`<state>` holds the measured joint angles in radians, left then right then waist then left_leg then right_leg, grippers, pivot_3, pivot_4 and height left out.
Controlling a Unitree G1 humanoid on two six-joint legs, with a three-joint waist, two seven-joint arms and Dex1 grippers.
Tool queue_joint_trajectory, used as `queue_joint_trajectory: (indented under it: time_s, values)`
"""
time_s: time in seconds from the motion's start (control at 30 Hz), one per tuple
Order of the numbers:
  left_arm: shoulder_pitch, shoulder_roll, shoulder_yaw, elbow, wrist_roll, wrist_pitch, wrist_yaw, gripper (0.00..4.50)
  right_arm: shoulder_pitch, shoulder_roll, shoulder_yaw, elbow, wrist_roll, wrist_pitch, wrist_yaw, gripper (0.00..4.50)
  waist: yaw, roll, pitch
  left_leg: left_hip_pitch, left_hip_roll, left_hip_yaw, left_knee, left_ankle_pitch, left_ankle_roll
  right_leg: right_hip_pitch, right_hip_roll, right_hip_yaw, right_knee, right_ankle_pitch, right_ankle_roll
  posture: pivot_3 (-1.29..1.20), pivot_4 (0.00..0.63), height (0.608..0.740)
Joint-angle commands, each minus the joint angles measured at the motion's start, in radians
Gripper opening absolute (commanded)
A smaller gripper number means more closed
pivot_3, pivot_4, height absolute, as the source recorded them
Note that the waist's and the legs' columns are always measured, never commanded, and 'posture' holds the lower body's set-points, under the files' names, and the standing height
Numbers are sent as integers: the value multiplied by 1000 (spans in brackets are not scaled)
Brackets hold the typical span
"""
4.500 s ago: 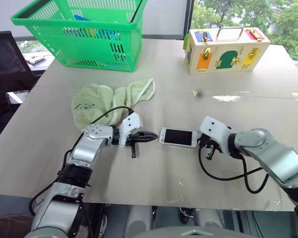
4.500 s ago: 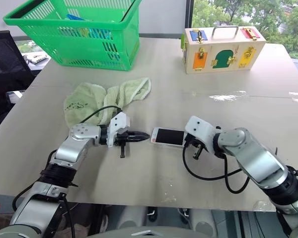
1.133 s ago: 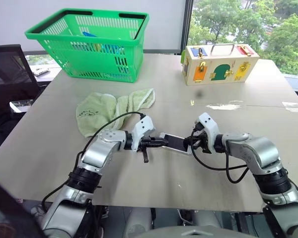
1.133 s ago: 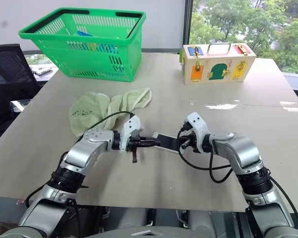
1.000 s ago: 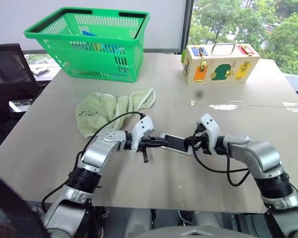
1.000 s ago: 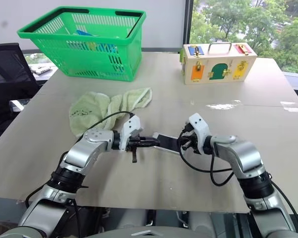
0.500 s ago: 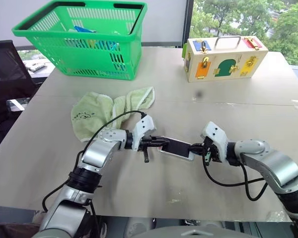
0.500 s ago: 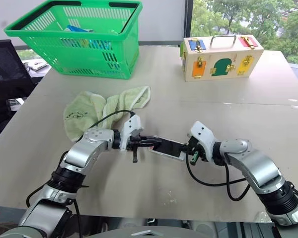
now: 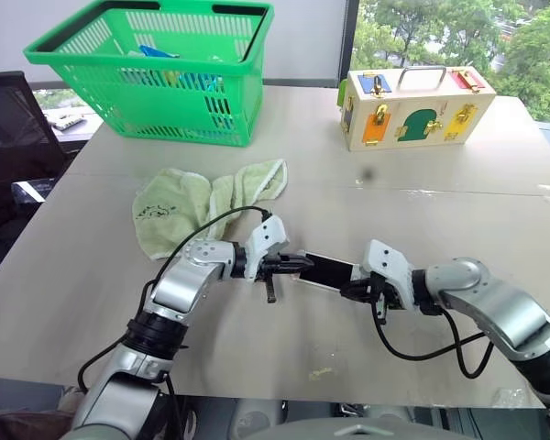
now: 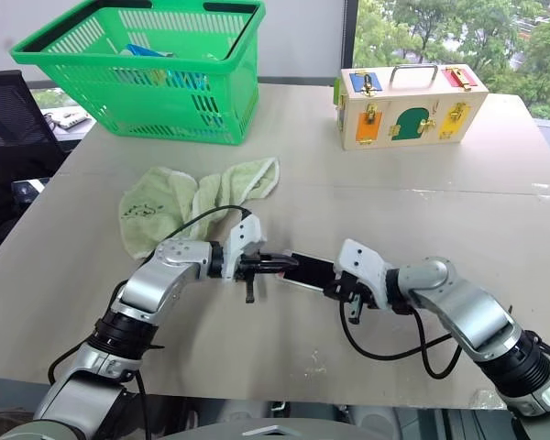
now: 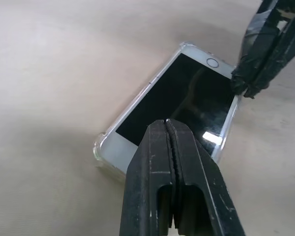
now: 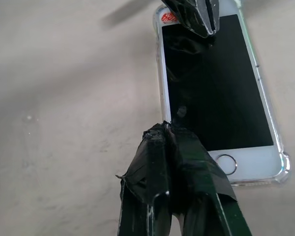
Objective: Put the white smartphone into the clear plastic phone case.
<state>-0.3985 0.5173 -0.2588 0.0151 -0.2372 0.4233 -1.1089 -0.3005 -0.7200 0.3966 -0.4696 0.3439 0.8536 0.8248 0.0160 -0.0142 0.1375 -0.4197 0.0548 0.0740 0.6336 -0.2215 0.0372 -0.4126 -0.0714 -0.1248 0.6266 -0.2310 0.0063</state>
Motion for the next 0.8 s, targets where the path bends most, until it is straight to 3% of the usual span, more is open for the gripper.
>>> queue_joint_trajectory:
  time_s: [0.03,0.33,0.5,0.7,0.8]
  values:
    - [11,7,-19,-14,10,-16,-8,23,29,-18,24,77,-20,96,-19,0,0,0,0,0,0,0,0,0,0,0,0,0,0,0,0,0,150,740]
    - [16,12,-30,-2,14,-35,-10,23,7,-20,31,80,3,221,-33,0,0,0,0,1,0,0,1,0,0,1,0,0,1,0,-1,0,150,740]
    - [14,10,-31,11,18,-45,-11,23,-48,-14,109,125,-9,275,-21,0,-1,-2,-2,2,0,0,1,0,0,2,0,0,1,0,-1,0,150,740]
    - [25,1,-37,-8,22,-45,1,23,-106,-10,234,204,-73,254,-11,0,-4,-7,-10,6,2,0,1,0,0,5,-2,0,2,0,-1,0,150,740]
    - [47,-7,-26,-35,15,-59,15,23,-88,16,183,205,-79,179,-29,0,-3,-8,-16,6,2,-2,1,0,0,5,-2,0,2,0,-1,0,150,740]
